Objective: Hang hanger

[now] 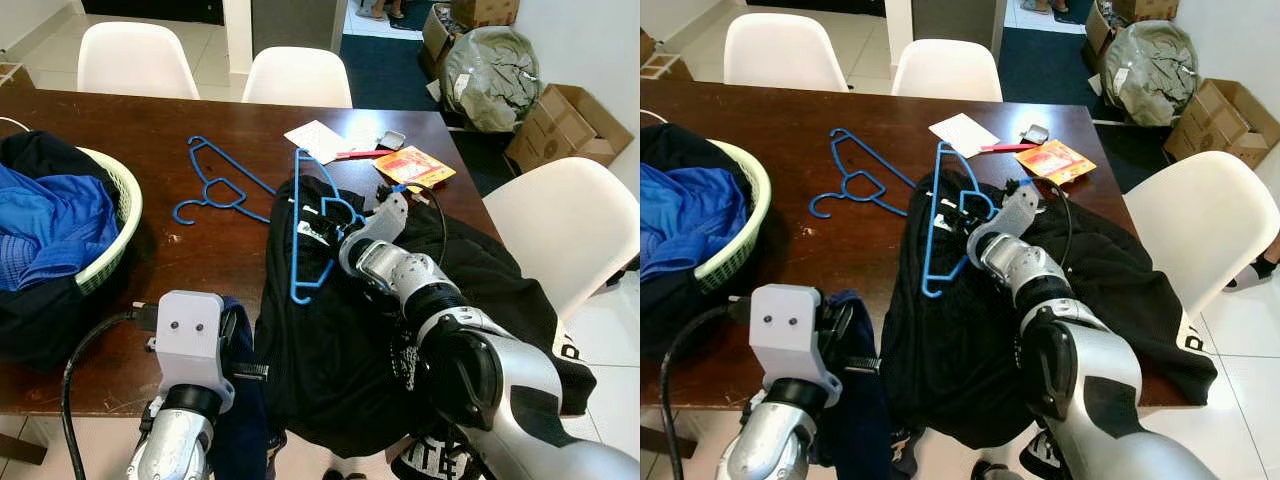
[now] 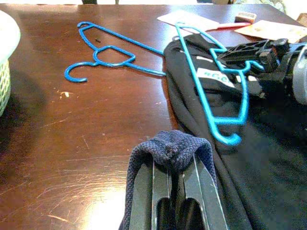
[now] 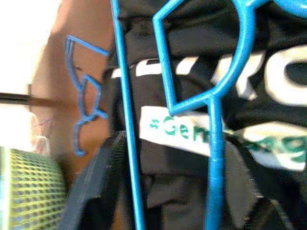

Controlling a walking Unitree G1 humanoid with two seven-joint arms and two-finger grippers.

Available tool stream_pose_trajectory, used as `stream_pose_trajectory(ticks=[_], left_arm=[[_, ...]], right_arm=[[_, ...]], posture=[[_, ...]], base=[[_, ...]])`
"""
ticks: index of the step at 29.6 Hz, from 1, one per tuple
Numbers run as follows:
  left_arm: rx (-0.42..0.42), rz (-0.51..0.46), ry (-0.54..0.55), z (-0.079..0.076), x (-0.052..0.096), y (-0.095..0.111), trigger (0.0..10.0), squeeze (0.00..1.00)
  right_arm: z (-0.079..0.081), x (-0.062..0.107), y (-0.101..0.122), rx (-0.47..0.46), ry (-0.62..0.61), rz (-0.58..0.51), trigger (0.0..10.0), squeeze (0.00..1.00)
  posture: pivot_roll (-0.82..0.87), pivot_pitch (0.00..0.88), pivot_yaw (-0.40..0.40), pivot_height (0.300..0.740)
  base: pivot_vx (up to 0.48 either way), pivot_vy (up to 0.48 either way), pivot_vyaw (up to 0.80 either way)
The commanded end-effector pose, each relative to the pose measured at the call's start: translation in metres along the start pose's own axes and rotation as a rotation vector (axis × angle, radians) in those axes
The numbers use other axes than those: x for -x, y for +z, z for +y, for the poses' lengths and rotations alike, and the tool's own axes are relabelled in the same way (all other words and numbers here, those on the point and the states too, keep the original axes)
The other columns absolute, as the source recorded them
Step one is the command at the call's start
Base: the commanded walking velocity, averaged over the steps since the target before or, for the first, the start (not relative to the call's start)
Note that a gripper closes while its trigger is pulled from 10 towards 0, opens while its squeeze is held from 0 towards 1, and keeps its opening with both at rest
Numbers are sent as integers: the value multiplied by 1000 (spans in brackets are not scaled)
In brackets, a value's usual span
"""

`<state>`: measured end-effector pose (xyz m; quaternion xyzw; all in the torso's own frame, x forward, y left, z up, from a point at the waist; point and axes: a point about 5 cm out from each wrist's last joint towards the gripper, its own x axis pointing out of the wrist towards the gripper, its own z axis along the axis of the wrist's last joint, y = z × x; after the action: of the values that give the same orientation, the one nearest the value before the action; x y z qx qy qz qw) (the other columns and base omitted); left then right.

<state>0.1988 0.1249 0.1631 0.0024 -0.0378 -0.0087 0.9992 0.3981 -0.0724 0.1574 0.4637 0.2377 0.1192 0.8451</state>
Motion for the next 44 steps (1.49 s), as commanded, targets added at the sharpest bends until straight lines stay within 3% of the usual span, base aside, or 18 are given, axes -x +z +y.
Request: stream_pose_trajectory(ticks=[1, 6, 7, 8, 13, 14, 16, 17, 26, 27, 29, 30, 31, 32, 38, 41, 43, 44], left_arm=[[2, 8, 7, -1, 0, -1, 10000, 0], [2, 8, 7, -1, 0, -1, 10000, 0], [2, 8, 8, -1, 0, -2, 10000, 0], [2, 9, 9, -1, 0, -2, 10000, 0], [3, 8, 9, -2, -1, -2, 10000, 0], [4, 8, 9, -2, -1, -1, 10000, 0], [4, 8, 9, -2, -1, -1, 10000, 0], [5, 8, 10, -2, -2, -1, 10000, 0], [4, 7, 10, -2, -2, -2, 10000, 0], [4, 6, 9, -2, -3, -2, 10000, 0], [4, 6, 9, -2, -3, -2, 10000, 0], [4, 6, 8, -2, -3, -2, 10000, 0], [4, 6, 8, -2, -3, -2, 10000, 0], [4, 6, 7, -2, -3, -2, 10000, 0], [6, 8, 6, -2, -4, -3, 10000, 0], [8, 8, 4, -2, -4, -3, 10000, 0], [9, 8, 4, -3, -4, -3, 10000, 0], [9, 8, 4, -3, -4, -3, 10000, 0]], right_arm=[[-2, -2, -15, -40, 16, 65, 0, 0], [-1, -3, -24, -29, 19, 102, 0, 0], [0, -3, -28, -26, 22, 113, 8706, 0], [0, -4, -32, -18, 17, 121, 10000, 0], [-1, -6, -39, -22, 2, 120, 10000, 0], [0, -6, -39, -41, 7, 101, 7725, 0], [1, -7, -39, -54, 12, 88, 7725, 0], [1, -7, -39, -61, 18, 80, 0, 0], [6, -7, -31, -91, 54, 41, 0, 0], [6, -7, -30, -93, 56, 37, 4431, 0], [6, -7, -30, -93, 56, 37, 4431, 0], [5, -7, -30, -91, 52, 35, 9333, 0], [5, -7, -30, -91, 52, 35, 9333, 0], [6, -7, -30, -88, 61, 31, 0, 0], [14, -6, -24, -58, 128, 10, 0, 0], [23, -6, -14, 47, 188, -24, 0, 0], [33, -4, -2, 321, 232, -61, 0, 0], [33, -4, -2, 321, 232, -61, 0, 0]], posture=[[132, 169, -95, 740], [132, 169, -97, 740], [132, 169, -98, 740], [131, 170, -98, 740], [131, 171, -101, 740], [131, 171, -102, 740], [131, 171, -102, 740], [130, 169, -102, 740], [129, 164, -100, 740], [130, 161, -100, 740], [130, 161, -100, 740], [130, 159, -100, 740], [130, 159, -100, 740], [132, 154, -99, 740], [134, 152, -99, 740], [138, 146, -99, 740], [140, 144, -98, 740], [140, 144, -98, 740]], base=[[0, 0, 0], [0, 0, 0], [0, 0, 0], [0, 0, 0], [0, 0, 0], [0, 0, 0], [0, 0, 0], [0, 0, 0], [0, 0, 0], [0, 0, 0], [0, 0, 0], [0, 0, 0], [0, 0, 0], [0, 0, 0], [0, 0, 0], [0, 0, 0], [0, 0, 0], [0, 0, 0]])
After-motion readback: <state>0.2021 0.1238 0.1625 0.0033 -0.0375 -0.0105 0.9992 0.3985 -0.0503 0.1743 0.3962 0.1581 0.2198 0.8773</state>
